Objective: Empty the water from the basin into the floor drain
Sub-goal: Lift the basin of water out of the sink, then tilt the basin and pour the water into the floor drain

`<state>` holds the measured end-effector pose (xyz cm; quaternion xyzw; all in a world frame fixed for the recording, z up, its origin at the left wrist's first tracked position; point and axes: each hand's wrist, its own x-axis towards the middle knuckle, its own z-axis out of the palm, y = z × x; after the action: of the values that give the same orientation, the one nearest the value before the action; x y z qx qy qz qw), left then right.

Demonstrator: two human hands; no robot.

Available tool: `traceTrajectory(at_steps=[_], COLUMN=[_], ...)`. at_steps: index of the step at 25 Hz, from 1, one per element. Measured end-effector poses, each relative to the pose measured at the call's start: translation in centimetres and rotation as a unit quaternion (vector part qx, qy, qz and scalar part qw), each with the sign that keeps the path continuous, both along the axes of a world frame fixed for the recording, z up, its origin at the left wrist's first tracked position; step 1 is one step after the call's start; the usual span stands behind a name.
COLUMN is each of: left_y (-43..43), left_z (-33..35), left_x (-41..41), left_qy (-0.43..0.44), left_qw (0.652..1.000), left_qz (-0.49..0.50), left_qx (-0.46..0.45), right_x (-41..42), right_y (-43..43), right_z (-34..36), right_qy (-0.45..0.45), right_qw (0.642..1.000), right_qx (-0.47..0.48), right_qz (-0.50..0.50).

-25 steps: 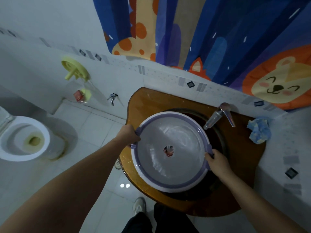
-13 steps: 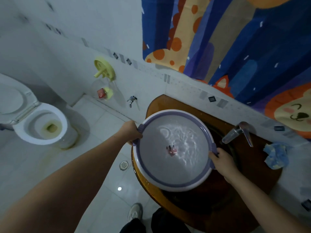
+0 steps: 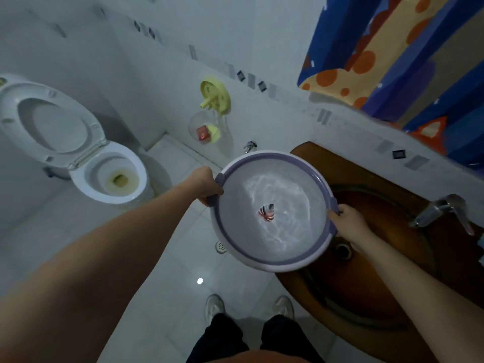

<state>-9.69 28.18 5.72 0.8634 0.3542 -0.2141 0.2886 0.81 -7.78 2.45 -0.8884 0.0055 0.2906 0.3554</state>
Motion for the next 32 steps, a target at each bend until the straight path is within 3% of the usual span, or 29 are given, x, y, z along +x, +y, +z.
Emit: traceTrajectory(at_steps=[6,14,21,32], left_y=[7.8,14.9,18.9,24.3], left_z=[-1.6,-5.3,-9.8,-23.2], left_x=[-4.6,-8.9,-9.6,-6.4], left_qy=[0.011,0.007,-0.012,-0.039], left_qw=[0.993,0.974,0.955,0.948], left_qz=[0.068,0.163,0.248,0.276], left_qx=[-0.1,-0.154,-0.161,-0.156], right_x=[-2.2,-2.0,1.5,4.8], right_y=[9.1,18.2,24.8,30.8], right_z=[-1.5,-4.3,-8.5,-20.9], right_qy=[0.013,0.019,0.02,0.028], right_qw=[1.0,0.997,0.988,0.988], right_qx=[0.005,0.003,0.008,-0.044], right_qz=[0.012,0.071,0.15,0.142])
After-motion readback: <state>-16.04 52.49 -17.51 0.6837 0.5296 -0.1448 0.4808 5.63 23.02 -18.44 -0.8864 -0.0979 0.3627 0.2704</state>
